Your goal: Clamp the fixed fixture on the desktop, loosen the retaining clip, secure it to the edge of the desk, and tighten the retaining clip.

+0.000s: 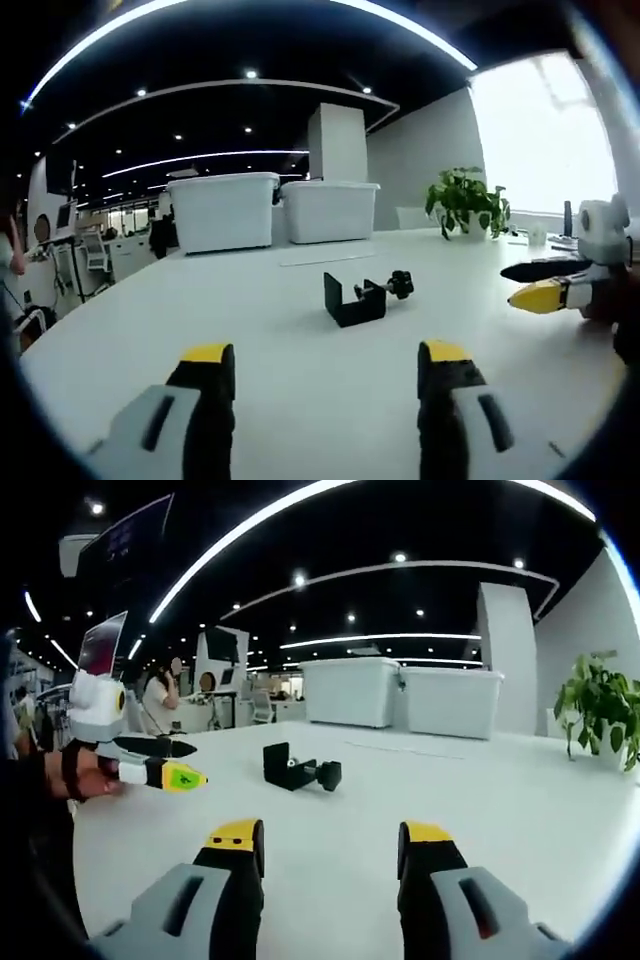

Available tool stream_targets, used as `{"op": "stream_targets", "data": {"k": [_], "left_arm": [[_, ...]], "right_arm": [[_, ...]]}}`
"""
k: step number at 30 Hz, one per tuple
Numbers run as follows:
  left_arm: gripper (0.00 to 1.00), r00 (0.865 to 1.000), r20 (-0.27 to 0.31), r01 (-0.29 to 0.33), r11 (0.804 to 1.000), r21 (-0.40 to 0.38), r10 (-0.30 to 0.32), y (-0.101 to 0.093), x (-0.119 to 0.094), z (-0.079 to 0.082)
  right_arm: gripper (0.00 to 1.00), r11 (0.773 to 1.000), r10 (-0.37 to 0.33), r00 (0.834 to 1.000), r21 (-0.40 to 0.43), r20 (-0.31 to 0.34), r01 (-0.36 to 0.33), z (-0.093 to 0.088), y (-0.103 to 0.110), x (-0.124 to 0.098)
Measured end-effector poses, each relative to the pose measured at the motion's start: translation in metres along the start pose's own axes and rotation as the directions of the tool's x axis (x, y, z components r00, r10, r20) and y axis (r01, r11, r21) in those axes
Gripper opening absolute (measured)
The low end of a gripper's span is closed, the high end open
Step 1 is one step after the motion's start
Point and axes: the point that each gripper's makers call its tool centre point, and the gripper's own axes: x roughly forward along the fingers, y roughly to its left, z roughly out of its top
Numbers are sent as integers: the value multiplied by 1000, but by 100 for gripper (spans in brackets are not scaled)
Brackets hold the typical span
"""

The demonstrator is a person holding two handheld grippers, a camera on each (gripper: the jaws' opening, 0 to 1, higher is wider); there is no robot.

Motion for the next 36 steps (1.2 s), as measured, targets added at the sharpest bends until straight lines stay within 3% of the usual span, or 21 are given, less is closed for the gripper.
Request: {"op": "stream_targets", "data": {"k": [3, 8, 12, 22, 27, 36], "left_arm": [[75, 999, -32, 24, 1000, -20, -25, -2, 9, -4], [75, 999, -24, 20, 999, -46, -22, -2, 15, -2], [66, 1000, -4, 17, 1000, -8, -17, -1, 22, 1], [67, 1000, 9, 12, 999, 30, -13, -5, 41, 5], [52, 999, 42, 7, 999, 39, -9, -4, 41, 14], [56, 1000, 15, -14, 999, -35, 14, 1, 57, 11]], "right_arm": [[47, 999, 16, 1000, -30, 15, -15, 3, 5, 2], [46, 998, 45, 999, -52, 12, -44, 2, 14, 8], [46, 997, 55, 998, -56, 17, -54, 4, 17, 10], [46, 997, 36, 999, -72, 31, -34, 5, 15, 8], [46, 997, 30, 999, -73, 42, -27, 7, 13, 7], [46, 995, 36, 999, -91, 38, -32, 5, 15, 7]]}}
